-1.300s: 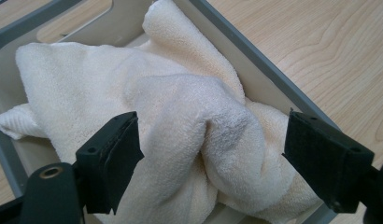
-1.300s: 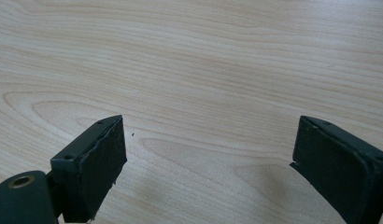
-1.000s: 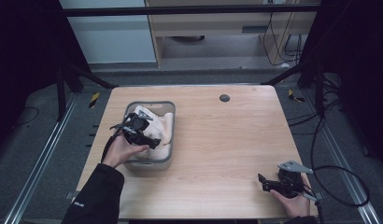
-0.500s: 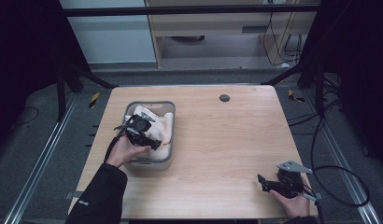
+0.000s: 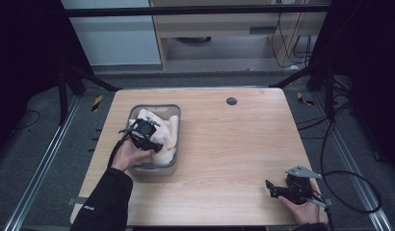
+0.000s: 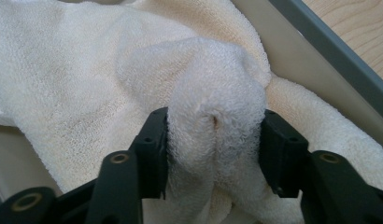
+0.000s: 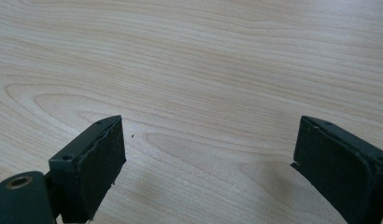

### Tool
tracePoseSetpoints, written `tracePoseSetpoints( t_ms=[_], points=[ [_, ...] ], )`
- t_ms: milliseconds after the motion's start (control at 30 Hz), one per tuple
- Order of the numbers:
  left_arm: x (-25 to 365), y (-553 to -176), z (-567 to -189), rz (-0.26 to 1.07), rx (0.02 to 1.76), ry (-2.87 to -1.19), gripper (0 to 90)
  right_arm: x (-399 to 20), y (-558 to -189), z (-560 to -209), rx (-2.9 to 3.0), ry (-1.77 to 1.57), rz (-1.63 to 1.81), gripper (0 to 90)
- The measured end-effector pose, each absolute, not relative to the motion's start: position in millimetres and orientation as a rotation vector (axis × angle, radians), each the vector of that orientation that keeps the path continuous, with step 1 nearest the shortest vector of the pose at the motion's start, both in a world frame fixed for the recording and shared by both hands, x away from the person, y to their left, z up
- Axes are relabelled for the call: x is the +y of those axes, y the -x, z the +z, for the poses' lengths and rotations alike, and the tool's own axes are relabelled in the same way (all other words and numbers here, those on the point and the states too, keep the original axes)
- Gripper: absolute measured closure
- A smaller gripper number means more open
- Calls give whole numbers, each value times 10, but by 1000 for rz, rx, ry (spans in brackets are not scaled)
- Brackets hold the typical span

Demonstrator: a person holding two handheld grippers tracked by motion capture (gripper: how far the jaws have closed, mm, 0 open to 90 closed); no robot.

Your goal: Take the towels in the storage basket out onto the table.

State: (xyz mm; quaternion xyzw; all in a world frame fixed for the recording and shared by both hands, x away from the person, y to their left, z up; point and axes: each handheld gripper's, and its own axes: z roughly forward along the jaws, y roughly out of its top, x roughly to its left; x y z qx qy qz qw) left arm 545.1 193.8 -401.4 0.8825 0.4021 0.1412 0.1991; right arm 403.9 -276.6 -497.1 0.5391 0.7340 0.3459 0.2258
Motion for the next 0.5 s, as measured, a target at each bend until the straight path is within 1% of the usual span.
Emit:
tracePoseSetpoints(
  t_ms=[67,200,367,500],
  points=[
    [1930,-5449,-4007,401,1115,-2483,553,-2765,-4039,-4972,2024,-1487,953,90],
    [1923,-5440,-3987,415,1105,-2496,598,-2765,-4040,-4973,2026,-1487,953,90],
    [1951,-5422,-3945,419,1104,-2480,633,-2765,-4040,-4972,2027,-1487,953,91],
    [1982,-5407,-3882,427,1094,-2472,642,-2765,-4041,-4973,2027,-1486,953,91]
  ],
)
